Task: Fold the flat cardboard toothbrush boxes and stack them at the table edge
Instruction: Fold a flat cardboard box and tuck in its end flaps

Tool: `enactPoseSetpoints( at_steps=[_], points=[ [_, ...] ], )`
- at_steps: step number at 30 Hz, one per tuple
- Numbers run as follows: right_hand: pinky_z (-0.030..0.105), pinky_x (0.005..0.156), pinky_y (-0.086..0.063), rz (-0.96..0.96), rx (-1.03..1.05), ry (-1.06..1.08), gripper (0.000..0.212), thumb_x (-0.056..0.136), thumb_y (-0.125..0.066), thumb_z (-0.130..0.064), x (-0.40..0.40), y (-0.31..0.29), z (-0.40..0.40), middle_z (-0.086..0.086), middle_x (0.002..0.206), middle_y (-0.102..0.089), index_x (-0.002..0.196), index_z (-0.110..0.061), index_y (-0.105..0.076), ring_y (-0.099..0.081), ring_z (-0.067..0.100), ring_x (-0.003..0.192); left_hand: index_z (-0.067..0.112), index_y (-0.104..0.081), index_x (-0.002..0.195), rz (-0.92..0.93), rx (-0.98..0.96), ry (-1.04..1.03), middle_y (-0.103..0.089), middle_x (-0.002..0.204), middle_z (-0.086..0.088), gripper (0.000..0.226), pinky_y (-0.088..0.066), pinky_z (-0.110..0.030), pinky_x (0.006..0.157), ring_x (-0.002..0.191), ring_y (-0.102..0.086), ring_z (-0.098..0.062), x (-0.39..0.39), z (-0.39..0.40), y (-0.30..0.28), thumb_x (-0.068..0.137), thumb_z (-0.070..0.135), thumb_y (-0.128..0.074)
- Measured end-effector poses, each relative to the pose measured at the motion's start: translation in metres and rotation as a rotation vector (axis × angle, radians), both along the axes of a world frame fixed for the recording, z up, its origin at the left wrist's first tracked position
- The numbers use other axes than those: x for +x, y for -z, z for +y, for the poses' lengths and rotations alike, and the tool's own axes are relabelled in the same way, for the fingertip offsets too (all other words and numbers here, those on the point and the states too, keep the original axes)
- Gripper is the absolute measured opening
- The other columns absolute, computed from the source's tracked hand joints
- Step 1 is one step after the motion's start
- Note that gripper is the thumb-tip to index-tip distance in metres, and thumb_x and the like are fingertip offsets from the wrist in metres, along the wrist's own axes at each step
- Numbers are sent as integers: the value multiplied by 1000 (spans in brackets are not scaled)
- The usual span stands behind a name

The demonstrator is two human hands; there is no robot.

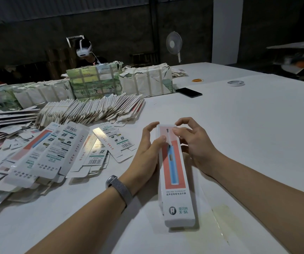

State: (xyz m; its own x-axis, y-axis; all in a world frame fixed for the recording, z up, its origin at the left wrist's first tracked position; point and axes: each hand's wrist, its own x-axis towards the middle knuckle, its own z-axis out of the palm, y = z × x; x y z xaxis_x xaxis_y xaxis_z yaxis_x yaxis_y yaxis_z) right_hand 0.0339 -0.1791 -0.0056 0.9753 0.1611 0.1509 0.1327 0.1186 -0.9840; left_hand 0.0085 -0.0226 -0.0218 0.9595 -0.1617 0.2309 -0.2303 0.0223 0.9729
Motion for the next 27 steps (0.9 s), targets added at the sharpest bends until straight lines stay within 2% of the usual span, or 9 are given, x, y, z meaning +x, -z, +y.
enactPoseSetpoints(
  at_steps=[3, 7, 10, 12, 15, 18, 20, 24, 27],
  points=[
    [38, 68, -61, 10, 34, 31, 6, 101, -56, -28, -1, 0, 0, 10, 93, -73, 95, -27, -60, -67, 24, 68, 44, -34, 135, 20, 1, 32, -78, 90, -2, 39, -59, -27, 65, 74, -75, -21, 0, 1, 0, 106, 22, -48],
    [34, 66, -59, -103, -164, 131, 6, 98, -62, -25, 2, -4, -3, -2, 97, -67, 99, -30, -65, -65, 19, 69, 46, -38, 124, 43, -94, -59, -77, 87, -11, 37, -58, -31, 53, 72, -75, -28, 1, 1, 1, 102, 25, -57],
    [26, 65, -58, -79, -212, -12, 17, 89, -73, -28, 3, -18, -12, -3, 102, -64, 105, -31, -67, -68, 10, 78, 43, -33, 119, 46, -143, -129, -77, 87, -15, 44, -55, -32, 43, 66, -73, -34, 2, 1, 0, 92, 35, -67],
    [25, 72, -58, -164, -497, -86, 41, 77, -81, -43, -1, -28, -20, -8, 110, -63, 115, -37, -66, -67, 11, 91, 45, -31, 117, 31, -160, -114, -77, 94, -17, 52, -56, -33, 46, 64, -74, -36, 3, 1, 1, 85, 43, -72],
    [25, 84, -53, -398, -986, -52, 74, 69, -75, -59, -8, -33, -22, -12, 116, -56, 137, -35, -55, -58, 6, 100, 47, -31, 113, 19, -152, -113, -77, 93, -15, 52, -56, -33, 46, 58, -72, -32, 3, 1, 2, 82, 46, -74],
    [35, 89, -55, -457, -1088, 14, 73, 75, -70, -55, -14, -35, -20, -7, 113, -55, 141, -31, -51, -57, 11, 102, 45, -32, 115, 59, -150, -101, -77, 90, -16, 52, -54, -30, 44, 58, -73, -31, 4, 0, 1, 79, 55, -70],
    [36, 86, -55, -454, -1122, 64, 71, 76, -68, -49, -18, -37, -26, -4, 114, -57, 143, -33, -50, -57, 13, 100, 45, -34, 117, 58, -140, -87, -77, 97, -12, 47, -56, -33, 45, 63, -74, -33, 4, 1, 2, 86, 62, -65],
    [38, 89, -53, -382, -1140, 213, 67, 81, -63, -43, -29, -42, -75, -3, 121, -63, 145, -36, -48, -59, 16, 103, 55, -46, 107, 26, -108, -69, -76, 100, -14, 11, -60, -42, 52, 64, -72, -35, 7, 4, 7, 100, 50, -53],
    [36, 89, -50, -327, -1203, 374, 67, 76, -54, -46, -41, -50, -134, -6, 125, -64, 143, -37, -51, -59, 18, 106, 57, -51, 103, 3, -78, -93, -75, 94, -15, 7, -50, -35, 42, 58, -69, -34, 10, 5, 13, 99, 51, -51]
  ],
)
